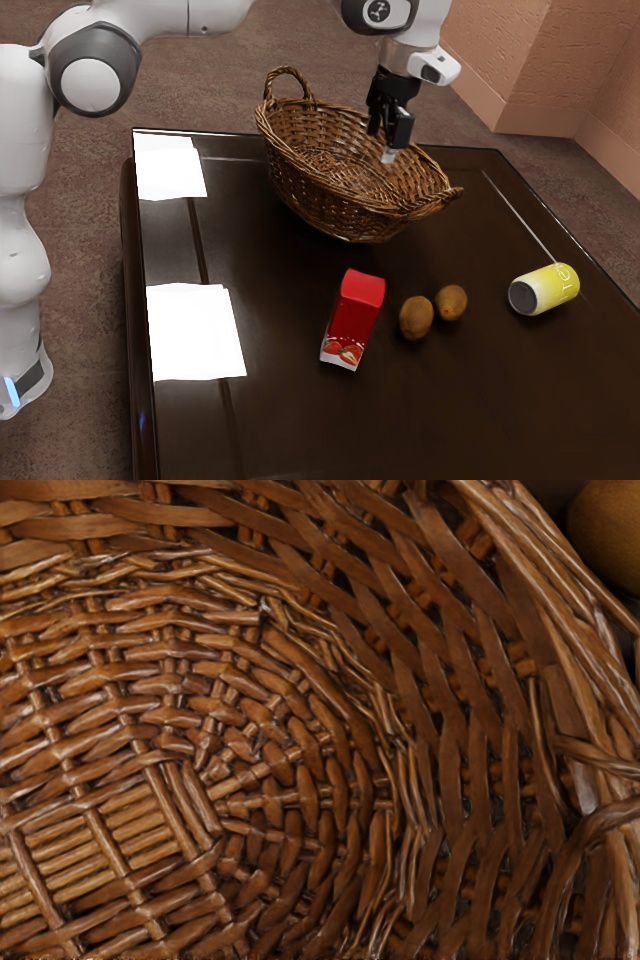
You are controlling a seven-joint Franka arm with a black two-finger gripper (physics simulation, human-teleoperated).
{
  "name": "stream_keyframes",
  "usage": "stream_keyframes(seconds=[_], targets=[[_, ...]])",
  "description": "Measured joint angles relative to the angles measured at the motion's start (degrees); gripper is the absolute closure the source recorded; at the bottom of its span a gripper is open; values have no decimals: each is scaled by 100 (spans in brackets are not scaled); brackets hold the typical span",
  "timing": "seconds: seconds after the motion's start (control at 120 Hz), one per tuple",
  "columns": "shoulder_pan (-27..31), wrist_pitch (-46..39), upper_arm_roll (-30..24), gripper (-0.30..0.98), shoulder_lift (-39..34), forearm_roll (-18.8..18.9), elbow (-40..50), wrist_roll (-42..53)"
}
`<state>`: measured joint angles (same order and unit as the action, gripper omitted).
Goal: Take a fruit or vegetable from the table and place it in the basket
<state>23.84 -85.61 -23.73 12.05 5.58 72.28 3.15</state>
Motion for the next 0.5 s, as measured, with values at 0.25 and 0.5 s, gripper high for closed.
stream_keyframes(seconds=[0.25,0.5], targets=[[49,47,-7,0,19,-260,-72,115],[-105,46,-1913,0,24,133,-176,225]])
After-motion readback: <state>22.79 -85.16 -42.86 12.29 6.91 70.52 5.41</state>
